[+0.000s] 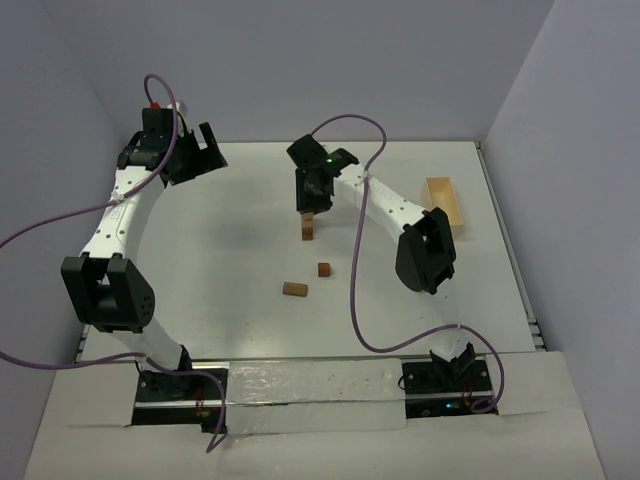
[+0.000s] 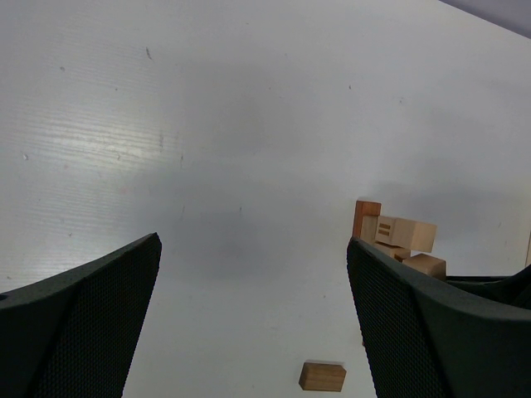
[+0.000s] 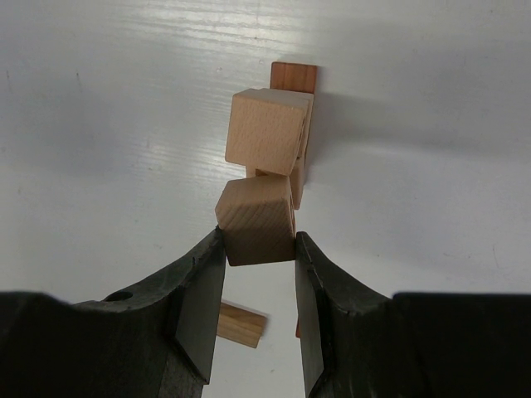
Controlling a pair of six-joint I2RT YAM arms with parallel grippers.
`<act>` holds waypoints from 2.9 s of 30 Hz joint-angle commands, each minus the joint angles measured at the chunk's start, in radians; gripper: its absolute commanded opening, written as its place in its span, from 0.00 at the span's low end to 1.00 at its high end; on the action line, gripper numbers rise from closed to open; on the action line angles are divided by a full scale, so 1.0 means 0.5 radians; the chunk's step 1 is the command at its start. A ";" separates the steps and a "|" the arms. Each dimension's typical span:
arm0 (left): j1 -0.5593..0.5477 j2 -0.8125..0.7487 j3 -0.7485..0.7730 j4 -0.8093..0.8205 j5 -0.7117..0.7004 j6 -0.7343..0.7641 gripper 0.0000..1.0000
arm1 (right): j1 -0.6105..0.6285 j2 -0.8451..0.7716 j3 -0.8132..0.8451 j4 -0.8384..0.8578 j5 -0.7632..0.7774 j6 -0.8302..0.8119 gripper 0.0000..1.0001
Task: Build the wood block tower
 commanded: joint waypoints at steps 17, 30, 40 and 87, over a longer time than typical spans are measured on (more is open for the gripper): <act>0.022 -0.013 0.055 0.035 0.037 -0.012 0.99 | -0.039 0.087 0.119 -0.004 0.008 0.004 0.20; 0.022 0.007 0.074 0.023 0.044 -0.015 0.99 | -0.041 0.100 0.128 0.001 -0.024 0.015 0.38; 0.022 0.012 0.079 0.023 0.048 -0.015 0.99 | -0.039 0.094 0.123 -0.001 -0.019 0.051 0.49; -0.298 -0.361 -0.818 0.669 1.326 0.451 0.49 | -0.411 -0.838 -0.938 0.328 -0.892 -0.630 1.00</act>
